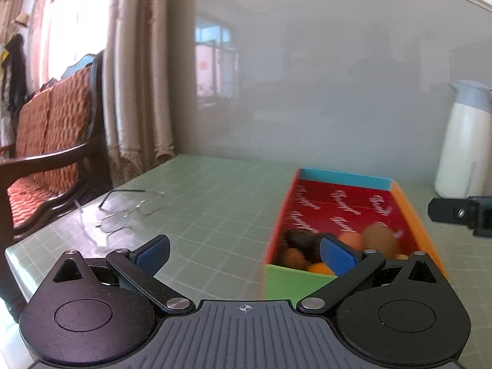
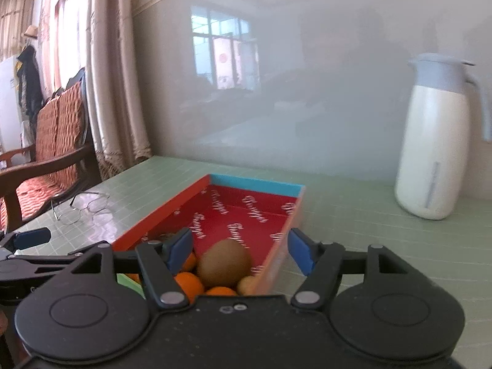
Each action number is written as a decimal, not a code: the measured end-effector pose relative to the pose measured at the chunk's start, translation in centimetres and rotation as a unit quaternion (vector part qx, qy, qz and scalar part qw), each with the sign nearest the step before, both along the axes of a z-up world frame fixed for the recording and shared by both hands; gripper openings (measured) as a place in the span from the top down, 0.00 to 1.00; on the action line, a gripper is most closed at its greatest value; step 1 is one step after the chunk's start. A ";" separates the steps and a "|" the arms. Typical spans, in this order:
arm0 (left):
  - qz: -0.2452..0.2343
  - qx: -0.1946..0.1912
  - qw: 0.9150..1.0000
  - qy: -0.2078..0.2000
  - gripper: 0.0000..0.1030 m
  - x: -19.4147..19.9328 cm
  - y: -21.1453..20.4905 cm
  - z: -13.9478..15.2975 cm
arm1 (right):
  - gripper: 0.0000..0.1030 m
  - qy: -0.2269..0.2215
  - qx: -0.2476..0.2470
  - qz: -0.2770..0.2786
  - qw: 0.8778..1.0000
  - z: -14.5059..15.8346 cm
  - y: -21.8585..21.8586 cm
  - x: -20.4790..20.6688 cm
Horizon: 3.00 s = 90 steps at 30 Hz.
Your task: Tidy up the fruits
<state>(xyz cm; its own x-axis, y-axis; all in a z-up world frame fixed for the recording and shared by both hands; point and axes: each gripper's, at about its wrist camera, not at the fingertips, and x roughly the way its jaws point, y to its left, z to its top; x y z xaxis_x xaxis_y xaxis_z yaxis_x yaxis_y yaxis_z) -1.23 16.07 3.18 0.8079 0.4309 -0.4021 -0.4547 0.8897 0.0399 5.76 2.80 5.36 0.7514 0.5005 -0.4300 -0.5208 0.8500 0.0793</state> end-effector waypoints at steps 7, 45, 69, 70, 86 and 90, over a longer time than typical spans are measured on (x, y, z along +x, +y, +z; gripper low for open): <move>-0.043 0.024 0.999 -0.002 0.00 -2.0 -5.2 1.2 | 0.29 -0.019 0.007 -0.036 0.999 0.9 -5.3 -3.9; -0.102 0.027 0.994 -0.038 0.00 -9.5 -12.6 0.4 | 0.21 -0.053 -0.053 -0.135 0.988 -2.3 -11.4 -12.2; -0.104 0.010 0.994 -0.040 0.00 -9.5 -12.3 0.2 | 0.21 -0.053 -0.060 -0.122 0.989 -2.5 -10.4 -12.1; -0.104 0.010 0.994 -0.040 0.00 -9.4 -12.3 0.2 | 0.21 -0.052 -0.060 -0.122 0.989 -2.5 -10.4 -12.1; -0.103 0.007 0.994 -0.040 0.00 -9.3 -12.3 0.2 | 0.21 -0.052 -0.061 -0.121 0.989 -2.6 -10.3 -12.2; -0.104 0.007 0.994 -0.039 0.00 -9.3 -12.3 0.2 | 0.21 -0.052 -0.060 -0.121 0.989 -2.6 -10.3 -12.2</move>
